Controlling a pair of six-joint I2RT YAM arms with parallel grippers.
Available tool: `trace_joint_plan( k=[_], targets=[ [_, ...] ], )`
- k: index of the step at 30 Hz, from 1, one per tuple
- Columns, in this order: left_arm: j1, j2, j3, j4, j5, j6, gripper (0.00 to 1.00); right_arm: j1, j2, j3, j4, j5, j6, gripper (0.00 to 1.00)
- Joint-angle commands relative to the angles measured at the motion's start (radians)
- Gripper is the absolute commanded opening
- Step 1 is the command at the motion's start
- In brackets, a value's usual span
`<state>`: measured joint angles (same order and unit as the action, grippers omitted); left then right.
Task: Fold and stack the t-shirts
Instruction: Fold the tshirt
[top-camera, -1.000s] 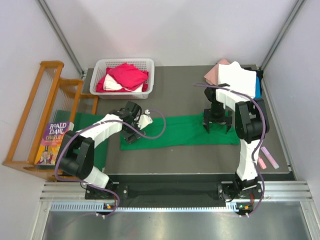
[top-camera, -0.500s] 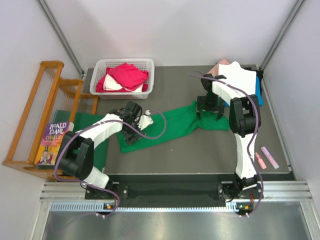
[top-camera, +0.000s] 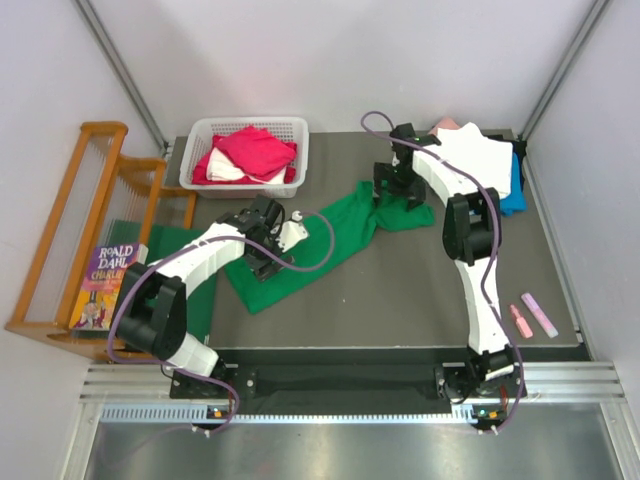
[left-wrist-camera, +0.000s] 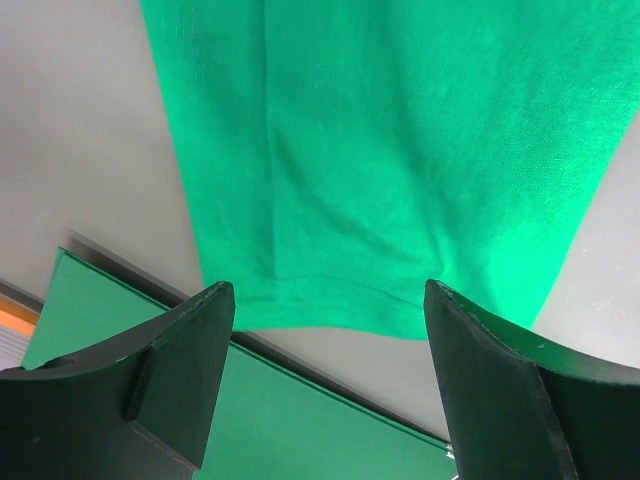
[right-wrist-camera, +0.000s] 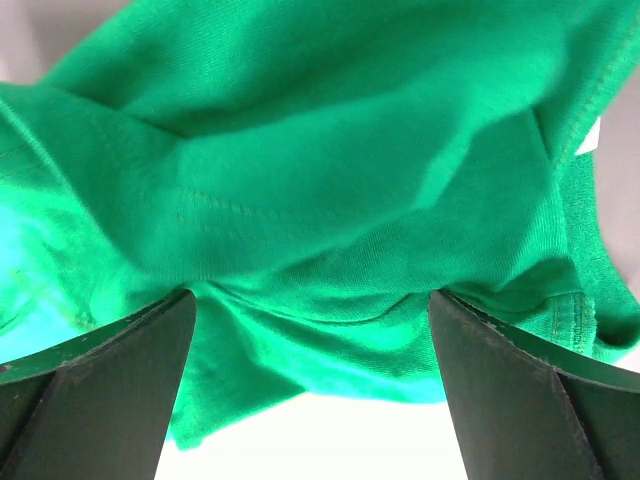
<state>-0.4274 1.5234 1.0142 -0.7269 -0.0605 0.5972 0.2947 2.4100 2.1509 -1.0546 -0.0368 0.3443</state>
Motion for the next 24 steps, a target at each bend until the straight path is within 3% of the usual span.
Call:
trace_joint_plan(
  k=[1, 8, 18, 24],
  targets=[
    [-0.005, -0.009, 0.032, 0.006, 0.004, -0.007, 0.81, 0.023, 0.054, 0.082, 0.199, -0.198, -0.068, 1.00],
    [-0.005, -0.005, 0.032, 0.009, -0.007, -0.013, 0.81, 0.030, -0.032, 0.072, 0.208, -0.316, -0.122, 1.00],
    [-0.005, -0.017, 0.031, 0.011, 0.007, -0.020, 0.81, 0.047, -0.389, -0.209, 0.280, -0.233, -0.091, 1.00],
    [-0.005, -0.025, 0.001, 0.030, -0.004, -0.013, 0.81, 0.055, -0.479, -0.327, 0.303, -0.178, -0.048, 1.00]
  ],
)
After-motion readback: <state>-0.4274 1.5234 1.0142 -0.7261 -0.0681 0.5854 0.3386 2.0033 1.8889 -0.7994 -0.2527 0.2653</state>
